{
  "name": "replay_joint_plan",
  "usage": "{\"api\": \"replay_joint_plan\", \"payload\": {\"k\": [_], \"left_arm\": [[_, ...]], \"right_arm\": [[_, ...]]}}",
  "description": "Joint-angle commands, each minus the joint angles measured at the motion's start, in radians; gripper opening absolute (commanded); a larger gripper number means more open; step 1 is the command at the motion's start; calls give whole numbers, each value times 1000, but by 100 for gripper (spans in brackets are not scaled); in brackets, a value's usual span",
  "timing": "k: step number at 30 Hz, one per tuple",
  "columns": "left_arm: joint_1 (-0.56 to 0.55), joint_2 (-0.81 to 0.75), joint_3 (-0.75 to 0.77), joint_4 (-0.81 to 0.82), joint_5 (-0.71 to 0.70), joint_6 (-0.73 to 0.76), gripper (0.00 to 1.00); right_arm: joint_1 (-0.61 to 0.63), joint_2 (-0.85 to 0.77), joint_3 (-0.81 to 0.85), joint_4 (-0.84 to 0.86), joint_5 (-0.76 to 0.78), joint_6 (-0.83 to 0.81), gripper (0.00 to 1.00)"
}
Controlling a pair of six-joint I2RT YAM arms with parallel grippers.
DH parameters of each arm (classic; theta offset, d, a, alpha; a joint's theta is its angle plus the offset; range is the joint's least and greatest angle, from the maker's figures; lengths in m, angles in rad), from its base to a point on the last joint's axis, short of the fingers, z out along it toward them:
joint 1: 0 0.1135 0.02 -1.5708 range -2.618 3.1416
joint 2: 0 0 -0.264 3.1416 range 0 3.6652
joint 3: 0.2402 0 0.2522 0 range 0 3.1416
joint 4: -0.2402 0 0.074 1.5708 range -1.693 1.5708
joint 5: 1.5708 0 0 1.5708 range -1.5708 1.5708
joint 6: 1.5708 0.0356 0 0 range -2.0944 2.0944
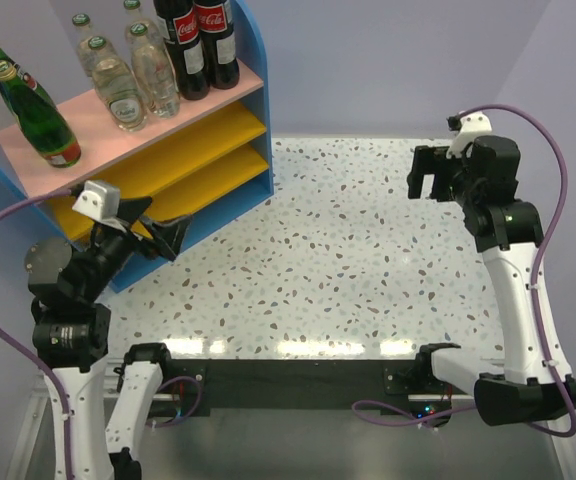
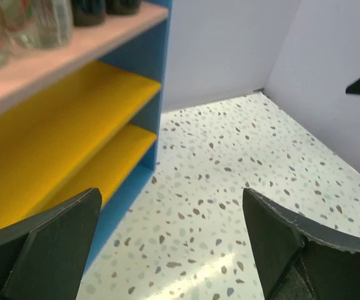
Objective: Place and organize the beverage onto the shelf
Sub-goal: Reset both arms
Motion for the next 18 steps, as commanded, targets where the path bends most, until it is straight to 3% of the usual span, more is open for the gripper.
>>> {"api": "replay_joint_plan", "payload": {"k": [1,6,18], "left_arm": [[5,-117,-124,64,107,-27,100],[5,-239,-263,38,66,-41,100],[4,-269,-277,-8,6,-23,100]], "right_arm": [[-5,-20,-16,78,219,55,99],[-5,-67,-63,101,299,19,99],[-5,-110,-124,115,304,-7,99]]}}
